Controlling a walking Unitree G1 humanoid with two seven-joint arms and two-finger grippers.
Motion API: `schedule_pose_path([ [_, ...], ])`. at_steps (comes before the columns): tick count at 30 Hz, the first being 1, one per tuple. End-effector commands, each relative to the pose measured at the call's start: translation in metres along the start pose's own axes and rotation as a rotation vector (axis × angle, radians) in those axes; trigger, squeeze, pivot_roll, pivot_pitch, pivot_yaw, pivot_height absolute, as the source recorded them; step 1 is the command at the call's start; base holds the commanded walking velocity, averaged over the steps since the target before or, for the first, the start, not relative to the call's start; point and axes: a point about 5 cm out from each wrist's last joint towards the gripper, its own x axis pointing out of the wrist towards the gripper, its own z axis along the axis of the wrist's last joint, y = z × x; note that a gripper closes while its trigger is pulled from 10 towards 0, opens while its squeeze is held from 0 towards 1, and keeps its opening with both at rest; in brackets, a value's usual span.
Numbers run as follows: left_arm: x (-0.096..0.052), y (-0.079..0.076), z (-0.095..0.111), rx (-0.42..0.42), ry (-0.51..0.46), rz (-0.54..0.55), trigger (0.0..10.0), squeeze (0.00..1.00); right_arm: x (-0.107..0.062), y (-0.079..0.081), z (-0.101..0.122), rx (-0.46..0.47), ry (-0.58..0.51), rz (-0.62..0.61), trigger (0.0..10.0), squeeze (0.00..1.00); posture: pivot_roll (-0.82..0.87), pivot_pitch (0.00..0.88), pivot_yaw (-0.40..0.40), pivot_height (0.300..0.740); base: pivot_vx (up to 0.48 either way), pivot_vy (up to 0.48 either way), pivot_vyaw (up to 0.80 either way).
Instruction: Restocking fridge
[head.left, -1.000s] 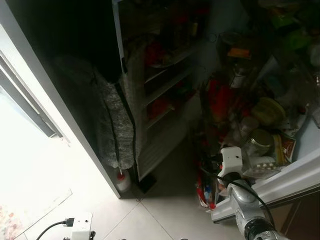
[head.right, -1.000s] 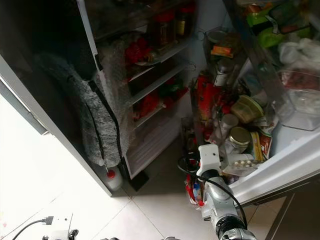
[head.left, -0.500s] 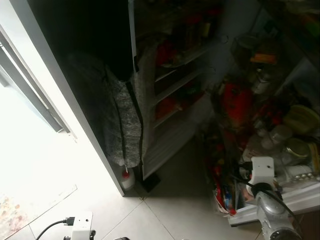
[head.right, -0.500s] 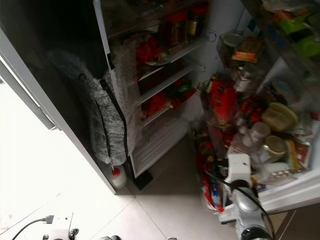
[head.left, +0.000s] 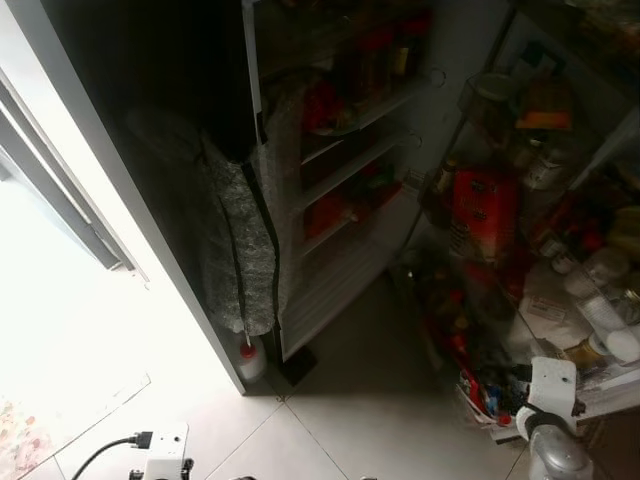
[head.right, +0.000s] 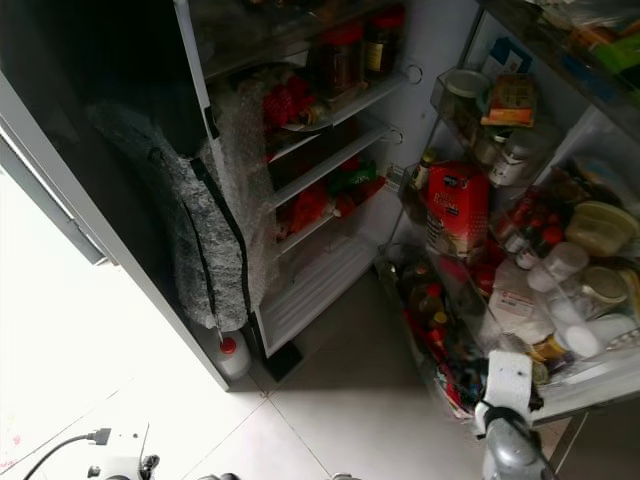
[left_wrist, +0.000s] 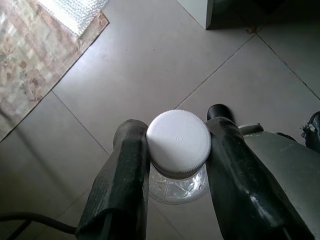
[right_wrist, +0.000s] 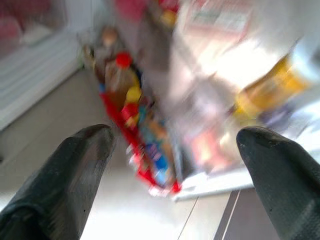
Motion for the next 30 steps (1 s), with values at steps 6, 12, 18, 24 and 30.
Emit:
schedule_pose_path([
  [6, -0.002, 0.001, -0.008, 0.029, 0.026, 0.002, 10.0, 0.0, -0.021, 0.023, -0.047, -0.007, 0.21, 0.111, 10.0, 0.0, -0.11, 0.162, -0.03, 0.74, 0.0, 0.0, 0.0],
  [12, -0.002, -0.001, -0.009, 0.031, 0.031, -0.005, 10.0, 0.0, -0.039, 0.041, -0.077, -0.012, 0.363, 0.208, 10.0, 0.0, -0.12, 0.162, -0.03, 0.74, 0.0, 0.0, 0.0],
  [18, -0.002, 0.0, -0.01, 0.033, 0.04, 0.004, 10.0, 0.0, -0.053, 0.055, -0.095, -0.086, 0.455, 0.285, 10.0, 0.0, -0.1, 0.164, -0.031, 0.74, 0.0, 0.0, 0.0],
  [24, -0.003, 0.001, -0.014, 0.048, 0.052, 0.008, 10.0, 0.0, -0.056, 0.063, -0.097, -0.143, 0.461, 0.338, 10.0, 0.0, -0.11, 0.163, -0.031, 0.74, 0.0, -0.083, 0.08],
  [30, -0.003, -0.001, -0.014, 0.05, 0.053, 0.004, 10.0, 0.0, -0.063, 0.051, -0.108, -0.123, 0.507, 0.314, 10.0, 0.0, -0.1, 0.151, -0.033, 0.74, 0.0, -0.249, 0.48],
])
